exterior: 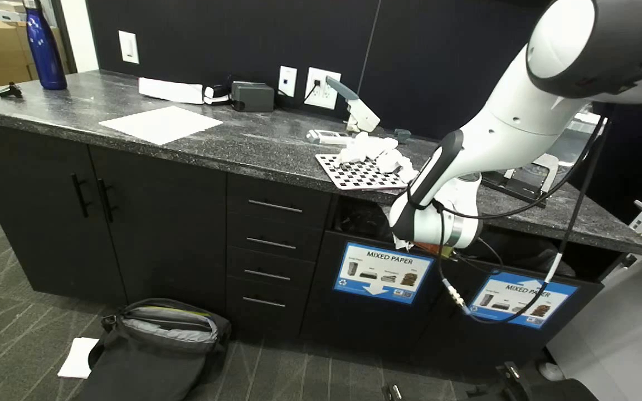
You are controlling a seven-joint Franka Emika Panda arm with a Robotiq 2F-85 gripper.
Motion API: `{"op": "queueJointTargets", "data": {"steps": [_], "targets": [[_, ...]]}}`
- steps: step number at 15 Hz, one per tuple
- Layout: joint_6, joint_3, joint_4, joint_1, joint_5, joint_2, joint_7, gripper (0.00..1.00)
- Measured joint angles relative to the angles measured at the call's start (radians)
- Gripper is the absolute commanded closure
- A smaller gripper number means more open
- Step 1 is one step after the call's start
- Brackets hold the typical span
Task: Put the papers in the bin to the left
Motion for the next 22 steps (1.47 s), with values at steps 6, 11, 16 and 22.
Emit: {"op": "queueJointTargets", "data": {"steps": [6,11,16,22], "targets": [[0.107,-0.039,0.048,0.071,0.105,0.078,-0.015,0.48],[0.11,-0.074,0.048,0.125,0.15,0.083,-0.041,0.11],[0.115,-0.105,-0.055,0.203,0.167,-0.006,-0.081,0.0],[-0.048,-0.236,-0.369,0.444,0.201,-0.284,-0.163,0.0]]}}
